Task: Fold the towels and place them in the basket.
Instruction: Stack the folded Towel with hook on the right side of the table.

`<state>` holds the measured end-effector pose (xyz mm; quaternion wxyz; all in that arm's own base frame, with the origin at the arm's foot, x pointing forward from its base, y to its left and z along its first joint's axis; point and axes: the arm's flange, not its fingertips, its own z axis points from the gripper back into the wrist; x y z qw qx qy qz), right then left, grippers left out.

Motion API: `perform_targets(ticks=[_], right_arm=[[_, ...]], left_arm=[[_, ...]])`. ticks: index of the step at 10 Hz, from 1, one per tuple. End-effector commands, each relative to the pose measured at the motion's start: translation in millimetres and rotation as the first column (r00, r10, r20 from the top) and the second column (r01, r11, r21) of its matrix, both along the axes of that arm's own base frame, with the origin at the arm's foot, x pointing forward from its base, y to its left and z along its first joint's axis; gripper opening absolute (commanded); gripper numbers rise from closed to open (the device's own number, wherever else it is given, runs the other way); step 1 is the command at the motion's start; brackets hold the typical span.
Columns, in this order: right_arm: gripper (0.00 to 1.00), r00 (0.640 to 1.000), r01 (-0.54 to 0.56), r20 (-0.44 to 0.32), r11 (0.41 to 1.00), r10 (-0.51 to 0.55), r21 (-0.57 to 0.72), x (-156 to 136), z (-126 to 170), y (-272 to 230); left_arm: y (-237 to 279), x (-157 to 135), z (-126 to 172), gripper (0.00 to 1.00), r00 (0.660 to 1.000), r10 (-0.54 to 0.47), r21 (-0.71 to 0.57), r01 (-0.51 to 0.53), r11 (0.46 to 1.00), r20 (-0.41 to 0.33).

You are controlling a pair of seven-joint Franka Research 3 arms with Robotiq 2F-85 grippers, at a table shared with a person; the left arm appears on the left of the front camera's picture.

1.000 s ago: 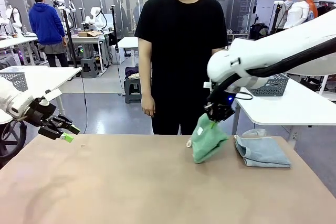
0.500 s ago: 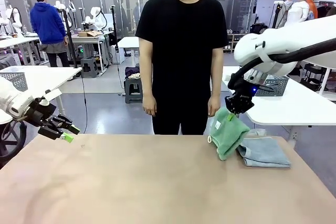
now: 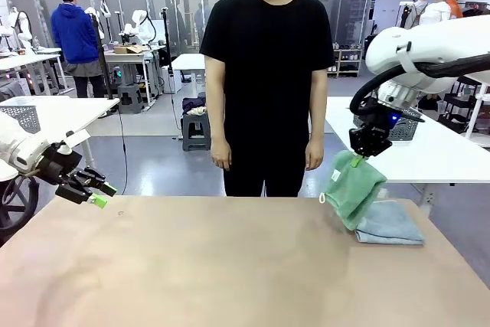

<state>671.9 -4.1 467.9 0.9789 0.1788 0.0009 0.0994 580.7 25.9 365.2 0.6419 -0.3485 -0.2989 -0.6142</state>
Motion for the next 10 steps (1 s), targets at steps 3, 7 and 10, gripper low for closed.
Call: perform_targets(ticks=[3, 7, 10], right_arm=[[0.06, 0.995, 0.096, -0.015, 0.994, -0.096, 0.052, 16.0, -17.9, -24.0], [0.06, 0.999, 0.051, -0.019, 0.998, -0.05, 0.037, 3.8, -12.8, -23.3], [0.06, 0.997, 0.022, -0.081, 0.996, -0.015, 0.088, 10.7, -16.6, -40.9]], left_arm=[[0.0, -0.8, 0.4, 0.66, 1.0, -0.012, -0.006, 0.012, 1.0, 0.007], [0.0, -0.8, 0.4, 0.66, 1.0, -0.012, -0.006, 0.012, 1.0, 0.007], [0.0, -0.8, 0.4, 0.66, 1.0, -0.012, -0.006, 0.012, 1.0, 0.007]])
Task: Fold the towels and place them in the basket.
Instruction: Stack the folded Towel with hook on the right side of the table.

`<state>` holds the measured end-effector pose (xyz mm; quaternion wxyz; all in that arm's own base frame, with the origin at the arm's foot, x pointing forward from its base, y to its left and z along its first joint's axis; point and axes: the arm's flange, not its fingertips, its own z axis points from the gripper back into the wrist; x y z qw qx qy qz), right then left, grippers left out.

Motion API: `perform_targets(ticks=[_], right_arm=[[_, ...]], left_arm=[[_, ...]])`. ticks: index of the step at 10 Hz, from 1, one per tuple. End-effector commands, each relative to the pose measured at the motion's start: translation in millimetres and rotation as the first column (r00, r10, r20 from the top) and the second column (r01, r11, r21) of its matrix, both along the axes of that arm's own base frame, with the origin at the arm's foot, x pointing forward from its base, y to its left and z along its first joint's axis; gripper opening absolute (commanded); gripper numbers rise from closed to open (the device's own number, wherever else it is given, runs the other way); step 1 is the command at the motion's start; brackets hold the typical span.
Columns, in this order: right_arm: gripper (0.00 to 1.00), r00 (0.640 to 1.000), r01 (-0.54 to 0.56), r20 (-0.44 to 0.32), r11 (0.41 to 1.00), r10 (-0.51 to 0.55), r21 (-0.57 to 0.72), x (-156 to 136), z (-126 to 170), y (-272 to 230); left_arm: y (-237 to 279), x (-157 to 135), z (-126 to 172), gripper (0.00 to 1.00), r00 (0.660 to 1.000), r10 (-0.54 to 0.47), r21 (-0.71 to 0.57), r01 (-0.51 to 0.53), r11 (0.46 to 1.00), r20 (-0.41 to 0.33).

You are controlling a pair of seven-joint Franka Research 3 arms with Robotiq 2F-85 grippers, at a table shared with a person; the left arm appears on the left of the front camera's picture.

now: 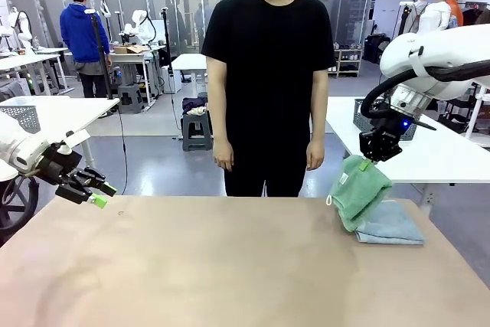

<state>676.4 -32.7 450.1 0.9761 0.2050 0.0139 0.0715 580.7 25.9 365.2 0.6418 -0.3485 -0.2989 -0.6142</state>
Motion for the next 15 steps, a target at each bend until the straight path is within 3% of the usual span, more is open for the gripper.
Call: perform_targets(ticks=[1, 5, 9, 15], right_arm=[[0.06, 0.998, -0.038, -0.054, 0.996, 0.043, 0.075, 6.1, 0.2, -33.0], [0.06, 0.995, -0.042, -0.086, 0.982, 0.059, 0.184, 22.9, -27.1, -101.5], [0.06, 0.994, 0.032, -0.106, 0.917, 0.011, 0.399, 52.6, -76.2, -120.4], [0.06, 0.992, 0.023, -0.122, 0.952, 0.015, 0.306, 46.5, -93.8, -148.5]], left_arm=[[0.0, -0.8, 0.4, 0.66, 1.0, -0.012, -0.006, 0.012, 1.0, 0.007], [0.0, -0.8, 0.4, 0.66, 1.0, -0.012, -0.006, 0.012, 1.0, 0.007], [0.0, -0.8, 0.4, 0.66, 1.0, -0.012, -0.006, 0.012, 1.0, 0.007], [0.0, -0.8, 0.4, 0.66, 1.0, -0.012, -0.006, 0.012, 1.0, 0.007]])
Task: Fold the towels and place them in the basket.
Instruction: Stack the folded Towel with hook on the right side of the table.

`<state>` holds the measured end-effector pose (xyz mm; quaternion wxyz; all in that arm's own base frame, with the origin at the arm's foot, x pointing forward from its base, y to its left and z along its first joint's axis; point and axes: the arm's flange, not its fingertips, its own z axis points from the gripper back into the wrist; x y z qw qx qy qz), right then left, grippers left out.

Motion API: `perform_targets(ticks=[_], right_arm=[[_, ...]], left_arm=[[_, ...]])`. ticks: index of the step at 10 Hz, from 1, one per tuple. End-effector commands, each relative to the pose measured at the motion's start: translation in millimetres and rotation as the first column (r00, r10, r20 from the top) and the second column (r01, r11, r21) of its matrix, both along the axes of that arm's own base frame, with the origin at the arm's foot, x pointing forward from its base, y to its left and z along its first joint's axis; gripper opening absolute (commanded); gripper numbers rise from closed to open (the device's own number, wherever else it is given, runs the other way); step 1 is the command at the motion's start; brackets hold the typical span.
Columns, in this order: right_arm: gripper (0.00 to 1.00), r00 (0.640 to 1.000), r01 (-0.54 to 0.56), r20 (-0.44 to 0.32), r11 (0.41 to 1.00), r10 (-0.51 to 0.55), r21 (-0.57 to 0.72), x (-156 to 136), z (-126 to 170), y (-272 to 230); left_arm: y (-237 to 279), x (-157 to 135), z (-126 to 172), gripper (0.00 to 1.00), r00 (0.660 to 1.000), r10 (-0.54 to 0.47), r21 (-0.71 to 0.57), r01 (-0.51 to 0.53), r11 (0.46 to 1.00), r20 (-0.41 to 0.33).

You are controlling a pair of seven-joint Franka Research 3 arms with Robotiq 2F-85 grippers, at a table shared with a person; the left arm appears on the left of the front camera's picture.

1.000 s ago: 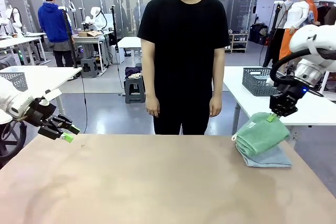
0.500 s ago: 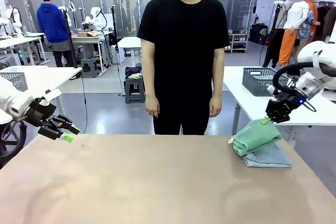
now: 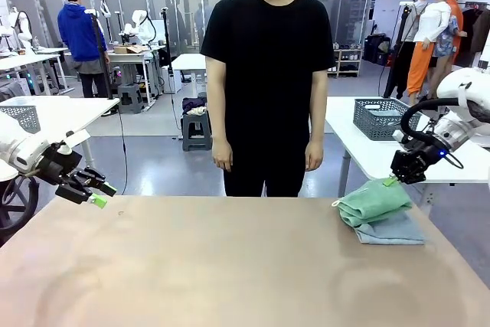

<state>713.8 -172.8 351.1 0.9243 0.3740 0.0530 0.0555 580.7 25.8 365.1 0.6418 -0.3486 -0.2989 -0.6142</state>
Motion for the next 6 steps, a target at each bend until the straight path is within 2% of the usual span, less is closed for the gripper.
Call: perform_targets(ticks=[1, 2, 3, 4, 5, 6], right_arm=[[0.23, 1.0, -0.018, -0.019, 0.998, 0.017, -0.056, 8.4, 6.2, -11.0], [0.26, 0.999, -0.026, -0.021, 0.997, 0.025, -0.069, 8.8, 7.4, -12.1], [0.43, 0.999, -0.03, -0.02, 0.996, 0.029, -0.079, 8.7, 8.5, -11.9], [0.46, 0.999, -0.033, -0.021, 0.995, 0.031, -0.089, 9.2, 9.7, -11.6], [0.63, 0.999, -0.037, -0.021, 0.993, 0.035, -0.115, 8.8, 12.7, -11.2], [0.66, 1.0, -0.023, -0.011, 0.989, 0.022, -0.147, 6.1, 18.0, -11.6]], left_arm=[[0.0, -0.8, 0.5, 0.66, 1.0, -0.012, -0.006, 0.012, 1.0, 0.007], [0.0, -0.8, 0.5, 0.66, 1.0, -0.012, -0.006, 0.012, 1.0, 0.007], [0.0, -0.8, 0.5, 0.66, 1.0, -0.012, -0.006, 0.012, 1.0, 0.007], [0.0, -0.8, 0.5, 0.66, 1.0, -0.012, -0.006, 0.012, 1.0, 0.007], [0.0, -0.8, 0.5, 0.66, 1.0, -0.012, -0.006, 0.012, 1.0, 0.007], [0.0, -0.8, 0.5, 0.66, 1.0, -0.012, -0.006, 0.012, 1.0, 0.007]])
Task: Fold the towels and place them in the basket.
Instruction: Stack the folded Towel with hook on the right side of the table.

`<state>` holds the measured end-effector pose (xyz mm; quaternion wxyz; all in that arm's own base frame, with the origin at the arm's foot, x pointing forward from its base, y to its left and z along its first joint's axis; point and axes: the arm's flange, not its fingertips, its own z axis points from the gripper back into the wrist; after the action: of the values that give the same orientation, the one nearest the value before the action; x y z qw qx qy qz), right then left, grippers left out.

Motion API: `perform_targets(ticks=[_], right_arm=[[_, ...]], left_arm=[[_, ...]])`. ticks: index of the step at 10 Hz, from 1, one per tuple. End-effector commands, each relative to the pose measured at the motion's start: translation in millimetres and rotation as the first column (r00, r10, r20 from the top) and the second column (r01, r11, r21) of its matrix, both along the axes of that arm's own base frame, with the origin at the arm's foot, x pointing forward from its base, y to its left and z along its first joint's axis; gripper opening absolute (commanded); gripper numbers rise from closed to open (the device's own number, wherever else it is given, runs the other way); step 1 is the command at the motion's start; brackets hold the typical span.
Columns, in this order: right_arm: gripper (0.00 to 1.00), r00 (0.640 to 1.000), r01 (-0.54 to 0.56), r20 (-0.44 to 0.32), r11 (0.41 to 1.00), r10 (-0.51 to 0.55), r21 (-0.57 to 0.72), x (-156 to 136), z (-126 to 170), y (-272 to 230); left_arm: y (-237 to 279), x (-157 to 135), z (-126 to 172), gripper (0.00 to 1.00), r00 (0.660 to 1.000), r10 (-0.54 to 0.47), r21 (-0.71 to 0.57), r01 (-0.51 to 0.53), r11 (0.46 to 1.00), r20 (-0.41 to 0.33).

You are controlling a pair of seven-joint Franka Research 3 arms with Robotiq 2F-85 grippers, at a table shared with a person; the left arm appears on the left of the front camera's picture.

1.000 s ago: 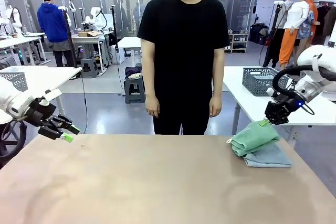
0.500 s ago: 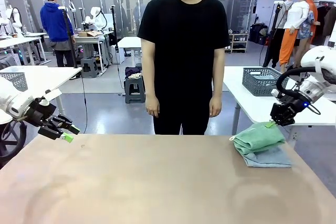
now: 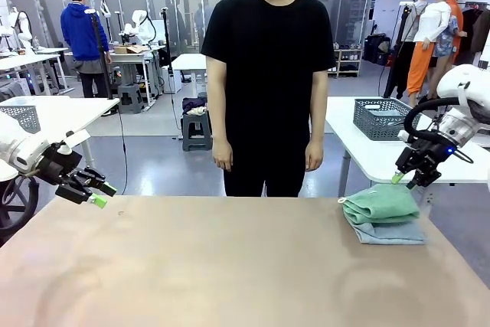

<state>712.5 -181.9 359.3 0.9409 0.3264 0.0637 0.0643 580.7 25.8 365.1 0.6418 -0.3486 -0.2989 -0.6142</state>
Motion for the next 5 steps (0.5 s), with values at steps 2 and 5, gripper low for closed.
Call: perform_targets(ticks=[2, 5], right_arm=[[0.86, 0.999, 0.014, 0.033, 0.994, -0.01, -0.108, -9.2, 33.9, -4.9], [1.0, 0.994, 0.02, 0.107, 0.984, -0.001, -0.178, -63.0, 101.5, 10.9]], left_arm=[[0.0, -0.8, 0.5, 0.66, 1.0, -0.012, -0.006, 0.012, 1.0, 0.007], [0.0, -0.8, 0.5, 0.66, 1.0, -0.012, -0.006, 0.012, 1.0, 0.007]])
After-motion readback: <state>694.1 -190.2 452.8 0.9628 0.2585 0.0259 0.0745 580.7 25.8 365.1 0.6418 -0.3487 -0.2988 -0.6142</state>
